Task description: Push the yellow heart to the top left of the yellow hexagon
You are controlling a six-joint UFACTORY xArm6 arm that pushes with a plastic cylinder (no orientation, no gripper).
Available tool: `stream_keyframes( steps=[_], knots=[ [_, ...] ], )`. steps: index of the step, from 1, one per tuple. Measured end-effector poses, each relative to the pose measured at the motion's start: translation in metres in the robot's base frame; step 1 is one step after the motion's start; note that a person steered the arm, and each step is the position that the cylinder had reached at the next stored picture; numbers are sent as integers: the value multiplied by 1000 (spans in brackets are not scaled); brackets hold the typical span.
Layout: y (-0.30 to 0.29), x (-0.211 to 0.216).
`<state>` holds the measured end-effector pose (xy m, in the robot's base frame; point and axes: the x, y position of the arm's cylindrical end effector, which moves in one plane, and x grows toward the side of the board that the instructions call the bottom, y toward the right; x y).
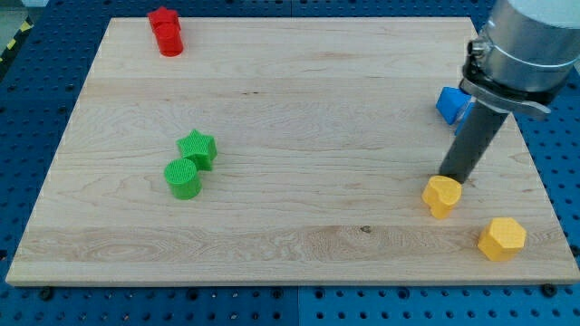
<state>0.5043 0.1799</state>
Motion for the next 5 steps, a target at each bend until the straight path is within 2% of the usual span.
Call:
stream_keyframes(
  steps=[1,2,4,5],
  knots=[
    [-43,0],
    [-41,8],
    [13,40],
    [3,40]
  ],
)
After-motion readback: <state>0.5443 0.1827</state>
